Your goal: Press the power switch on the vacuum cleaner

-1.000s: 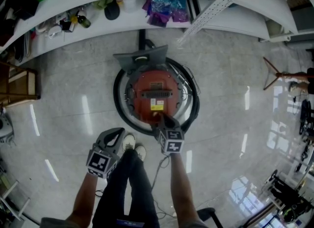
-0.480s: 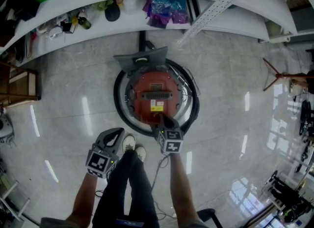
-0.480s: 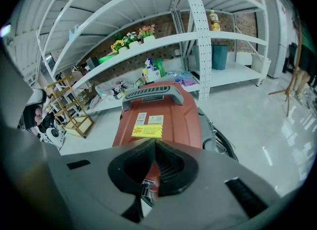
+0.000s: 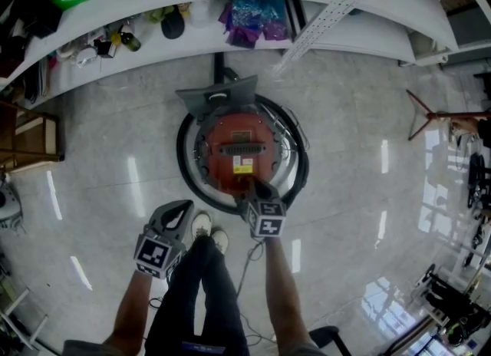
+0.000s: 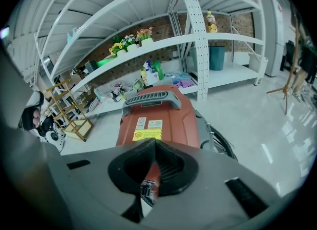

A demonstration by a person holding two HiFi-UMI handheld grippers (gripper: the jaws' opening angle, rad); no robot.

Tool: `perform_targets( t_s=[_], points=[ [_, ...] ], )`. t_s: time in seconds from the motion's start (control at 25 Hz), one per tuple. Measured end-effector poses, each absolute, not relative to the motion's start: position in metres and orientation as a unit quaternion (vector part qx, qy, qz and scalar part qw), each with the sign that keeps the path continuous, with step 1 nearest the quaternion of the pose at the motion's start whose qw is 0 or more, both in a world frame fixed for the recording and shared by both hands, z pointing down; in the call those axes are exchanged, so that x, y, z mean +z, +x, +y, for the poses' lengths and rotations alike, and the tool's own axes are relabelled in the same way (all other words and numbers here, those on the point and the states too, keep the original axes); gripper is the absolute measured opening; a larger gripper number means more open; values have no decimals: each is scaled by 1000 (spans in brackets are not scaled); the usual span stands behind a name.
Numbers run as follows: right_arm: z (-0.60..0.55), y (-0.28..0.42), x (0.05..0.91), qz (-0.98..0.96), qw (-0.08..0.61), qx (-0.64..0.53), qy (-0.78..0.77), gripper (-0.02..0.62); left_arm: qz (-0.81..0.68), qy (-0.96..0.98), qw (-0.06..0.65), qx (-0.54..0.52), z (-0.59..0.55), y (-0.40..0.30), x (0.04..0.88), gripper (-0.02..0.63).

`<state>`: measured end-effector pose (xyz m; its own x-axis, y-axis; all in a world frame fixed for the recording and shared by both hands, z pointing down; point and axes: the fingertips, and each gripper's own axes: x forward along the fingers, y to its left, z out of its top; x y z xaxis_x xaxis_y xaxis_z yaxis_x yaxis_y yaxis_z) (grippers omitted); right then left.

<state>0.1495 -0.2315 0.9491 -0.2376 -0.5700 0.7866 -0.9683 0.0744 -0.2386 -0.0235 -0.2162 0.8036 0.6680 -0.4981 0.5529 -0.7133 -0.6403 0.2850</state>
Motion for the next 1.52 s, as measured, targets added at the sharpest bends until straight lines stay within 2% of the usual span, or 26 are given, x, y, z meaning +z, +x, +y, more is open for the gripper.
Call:
perform_targets(
  t_s=[0.72,1.52],
  points=[
    [-227,150,874,-698,241,349,578,12,-348,889,222,200,-211,-19,737,8],
    [-191,160,728,-706,183,321,604,12,-345,909,158,173,-203,0,612,8]
  ],
)
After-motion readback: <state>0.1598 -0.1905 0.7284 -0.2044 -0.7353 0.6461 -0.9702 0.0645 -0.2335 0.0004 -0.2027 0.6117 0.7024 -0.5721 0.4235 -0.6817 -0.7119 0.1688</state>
